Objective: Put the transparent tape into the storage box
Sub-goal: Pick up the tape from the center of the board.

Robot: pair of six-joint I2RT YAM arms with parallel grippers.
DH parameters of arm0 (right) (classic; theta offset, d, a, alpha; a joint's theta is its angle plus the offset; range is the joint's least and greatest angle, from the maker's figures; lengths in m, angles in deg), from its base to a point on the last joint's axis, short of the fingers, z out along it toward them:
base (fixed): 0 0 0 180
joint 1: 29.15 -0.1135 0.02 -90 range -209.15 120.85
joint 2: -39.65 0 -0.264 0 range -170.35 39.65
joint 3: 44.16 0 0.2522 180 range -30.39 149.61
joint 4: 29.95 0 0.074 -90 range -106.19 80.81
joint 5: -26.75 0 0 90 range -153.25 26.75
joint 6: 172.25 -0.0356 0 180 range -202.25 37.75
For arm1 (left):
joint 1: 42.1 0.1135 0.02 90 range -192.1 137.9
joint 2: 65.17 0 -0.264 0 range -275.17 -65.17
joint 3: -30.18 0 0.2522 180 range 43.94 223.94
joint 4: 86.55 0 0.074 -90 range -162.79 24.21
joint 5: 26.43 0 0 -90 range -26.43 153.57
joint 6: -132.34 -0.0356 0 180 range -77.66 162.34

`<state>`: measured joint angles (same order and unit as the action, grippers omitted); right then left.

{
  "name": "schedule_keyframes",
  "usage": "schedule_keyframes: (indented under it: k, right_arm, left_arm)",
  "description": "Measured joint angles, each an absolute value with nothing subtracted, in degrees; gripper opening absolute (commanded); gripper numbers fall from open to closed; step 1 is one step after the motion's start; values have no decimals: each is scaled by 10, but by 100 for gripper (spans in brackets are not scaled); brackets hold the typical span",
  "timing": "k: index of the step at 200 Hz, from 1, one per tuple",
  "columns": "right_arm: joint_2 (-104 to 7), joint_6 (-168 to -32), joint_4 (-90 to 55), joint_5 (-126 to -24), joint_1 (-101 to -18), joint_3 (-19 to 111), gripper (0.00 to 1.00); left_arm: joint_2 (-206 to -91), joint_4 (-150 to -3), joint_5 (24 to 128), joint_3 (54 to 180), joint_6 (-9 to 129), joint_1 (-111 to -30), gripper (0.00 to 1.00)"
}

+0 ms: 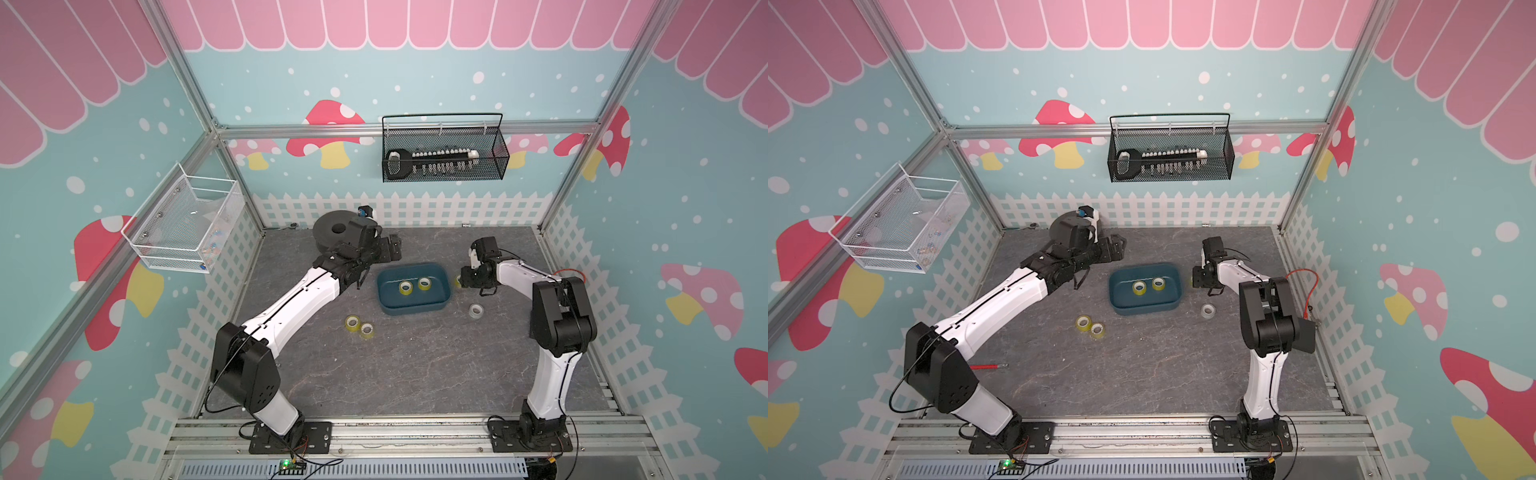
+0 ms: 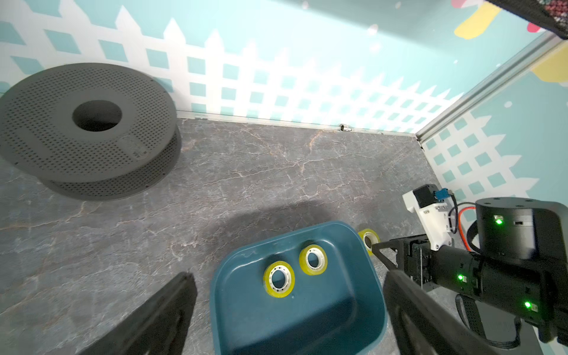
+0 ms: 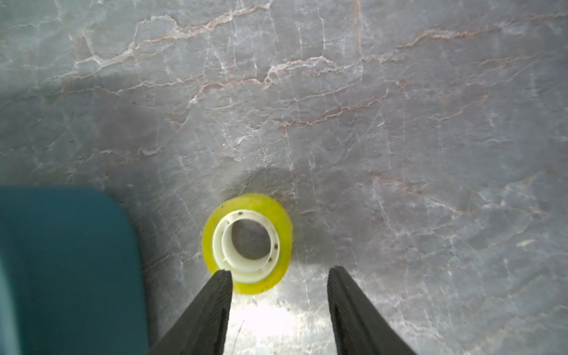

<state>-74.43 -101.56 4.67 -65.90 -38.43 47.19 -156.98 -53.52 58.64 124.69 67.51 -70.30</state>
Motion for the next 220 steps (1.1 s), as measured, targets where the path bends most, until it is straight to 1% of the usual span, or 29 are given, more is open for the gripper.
schedule_keyframes:
  k: [24,57,103,116,150,164,181,220]
  right_arm:
    - [-752,-1016,38,-659,-378,474,54]
    - [-767,-1016,34,-661,-374,487,53]
    - [-786,-1014,22,-669,-374,494,46]
    - [-787,-1014,17,-671,-374,494,40]
    - [-788,-1014,10,-680,-374,493,15]
    - [-785,-1016,5,-683,-374,492,10]
    - [-778,-1020,0,-683,-374,483,0]
    - [-751,-1020,19,-680,-374,464,0]
  left_arm:
    - [-1551,-536,586,1206,683,-688,99]
    - [-1547,-536,589,1183,690,-688,99]
    - [-1547,-543,591,1167,692,-687,99]
    - [-1547,-545,593,1161,692,-684,99]
    - [-1546,-547,595,1146,694,-677,99]
    - [-1545,-547,595,1141,695,-676,99]
    - [-1544,-547,595,1137,697,-676,99]
    - [-1528,-554,598,1114,705,-664,99]
